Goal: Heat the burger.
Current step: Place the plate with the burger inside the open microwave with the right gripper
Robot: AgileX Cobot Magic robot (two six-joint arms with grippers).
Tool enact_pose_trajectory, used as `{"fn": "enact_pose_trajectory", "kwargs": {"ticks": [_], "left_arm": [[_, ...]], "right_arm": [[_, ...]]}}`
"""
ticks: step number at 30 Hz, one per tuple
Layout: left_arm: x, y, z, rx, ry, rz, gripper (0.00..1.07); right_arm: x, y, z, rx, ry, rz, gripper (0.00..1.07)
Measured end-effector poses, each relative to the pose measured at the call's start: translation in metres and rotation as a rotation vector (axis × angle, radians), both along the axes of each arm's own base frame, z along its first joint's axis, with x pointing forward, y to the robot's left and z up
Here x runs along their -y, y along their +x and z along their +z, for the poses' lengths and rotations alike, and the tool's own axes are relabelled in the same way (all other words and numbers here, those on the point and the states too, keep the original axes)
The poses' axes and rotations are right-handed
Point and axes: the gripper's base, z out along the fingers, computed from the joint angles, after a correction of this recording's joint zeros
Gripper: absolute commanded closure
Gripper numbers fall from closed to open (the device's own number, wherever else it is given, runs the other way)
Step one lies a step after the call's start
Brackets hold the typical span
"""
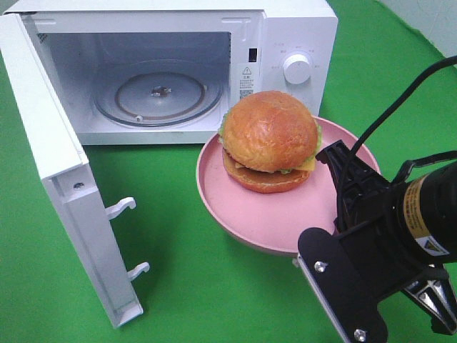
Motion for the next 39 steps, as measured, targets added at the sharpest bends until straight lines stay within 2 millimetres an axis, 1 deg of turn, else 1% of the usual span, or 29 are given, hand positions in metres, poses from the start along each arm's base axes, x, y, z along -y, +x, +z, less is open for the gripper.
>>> {"fn": "enact_pose_trajectory", "kwargs": {"ticks": [5, 8, 10, 18, 28, 31, 35, 36, 37, 38, 39], "left_arm": [[0.000, 0.000, 0.000, 0.000, 0.000, 0.000, 0.17], [0.000, 0.000, 0.000, 0.000, 0.000, 0.000, 0.17], [0.000, 0.000, 0.000, 0.000, 0.000, 0.000, 0.17], [0.000, 0.000, 0.000, 0.000, 0.000, 0.000, 0.17], [0.000, 0.000, 0.000, 0.000, 0.000, 0.000, 0.17], [0.000, 0.000, 0.000, 0.000, 0.000, 0.000, 0.17], [0.000, 0.000, 0.000, 0.000, 0.000, 0.000, 0.17], [0.000, 0.000, 0.000, 0.000, 0.000, 0.000, 0.17], [0.000, 0.000, 0.000, 0.000, 0.000, 0.000, 0.17], [0.000, 0.000, 0.000, 0.000, 0.000, 0.000, 0.17], [0.000, 0.000, 0.000, 0.000, 0.000, 0.000, 0.17]], "right_arm": [[0.007, 0.007, -0.002, -0.031, -0.037, 0.074, 1.07], [0.008, 0.008, -0.002, -0.037, -0.041, 0.076, 1.07], [0.014, 0.011, -0.004, -0.065, -0.055, 0.091, 1.07], [0.025, 0.018, -0.006, -0.127, -0.045, 0.106, 1.07], [0.024, 0.022, -0.004, -0.099, -0.032, 0.145, 1.07], [0.022, 0.023, -0.006, -0.102, -0.035, 0.150, 1.07], [0.017, 0.029, -0.007, -0.101, -0.032, 0.154, 1.07], [0.012, 0.035, -0.005, -0.092, -0.025, 0.156, 1.07], [0.012, 0.035, -0.005, -0.092, -0.025, 0.156, 1.07], [0.007, 0.041, -0.002, -0.082, -0.015, 0.156, 1.07], [0.007, 0.041, -0.002, -0.082, -0.015, 0.156, 1.07]]}}
